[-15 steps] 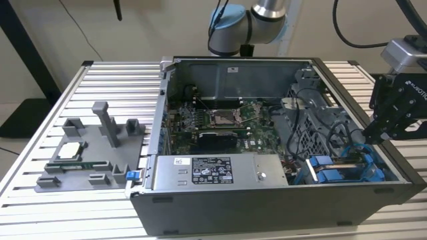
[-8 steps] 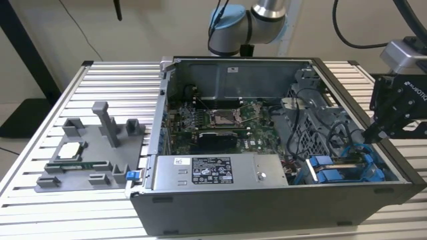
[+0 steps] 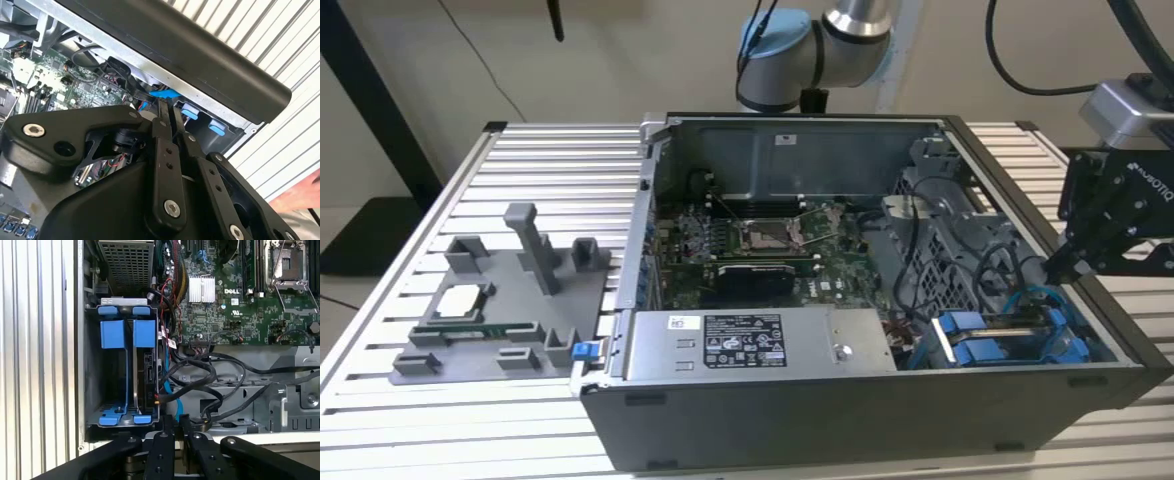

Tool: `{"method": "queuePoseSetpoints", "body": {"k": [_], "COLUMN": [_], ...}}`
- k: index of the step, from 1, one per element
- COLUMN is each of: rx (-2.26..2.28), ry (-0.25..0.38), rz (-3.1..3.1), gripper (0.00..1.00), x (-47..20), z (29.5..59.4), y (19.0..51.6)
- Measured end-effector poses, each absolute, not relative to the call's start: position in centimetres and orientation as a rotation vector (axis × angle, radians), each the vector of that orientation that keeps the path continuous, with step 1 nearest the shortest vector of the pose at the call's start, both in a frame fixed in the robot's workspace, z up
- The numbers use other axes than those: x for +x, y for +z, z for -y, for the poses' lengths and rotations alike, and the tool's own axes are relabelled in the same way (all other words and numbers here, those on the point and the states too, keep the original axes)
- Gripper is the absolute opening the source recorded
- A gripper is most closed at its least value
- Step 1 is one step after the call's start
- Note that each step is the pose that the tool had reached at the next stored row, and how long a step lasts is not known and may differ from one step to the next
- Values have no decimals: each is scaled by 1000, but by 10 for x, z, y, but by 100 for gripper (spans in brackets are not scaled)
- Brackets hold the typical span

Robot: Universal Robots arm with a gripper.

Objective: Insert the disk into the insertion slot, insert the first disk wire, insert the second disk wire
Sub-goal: 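Insert the second disk wire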

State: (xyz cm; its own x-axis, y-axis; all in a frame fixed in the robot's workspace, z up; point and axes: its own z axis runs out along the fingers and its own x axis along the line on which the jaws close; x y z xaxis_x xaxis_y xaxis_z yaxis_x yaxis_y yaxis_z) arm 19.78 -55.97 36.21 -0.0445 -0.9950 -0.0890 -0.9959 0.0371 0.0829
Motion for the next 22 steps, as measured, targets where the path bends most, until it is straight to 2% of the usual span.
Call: {"method": "queuePoseSetpoints", "body": {"k": [22], "rx": [-2166], "ry": [188], "rz": [-2257], "gripper": [0], "x": [184], "z": [566], "y": [369]}}
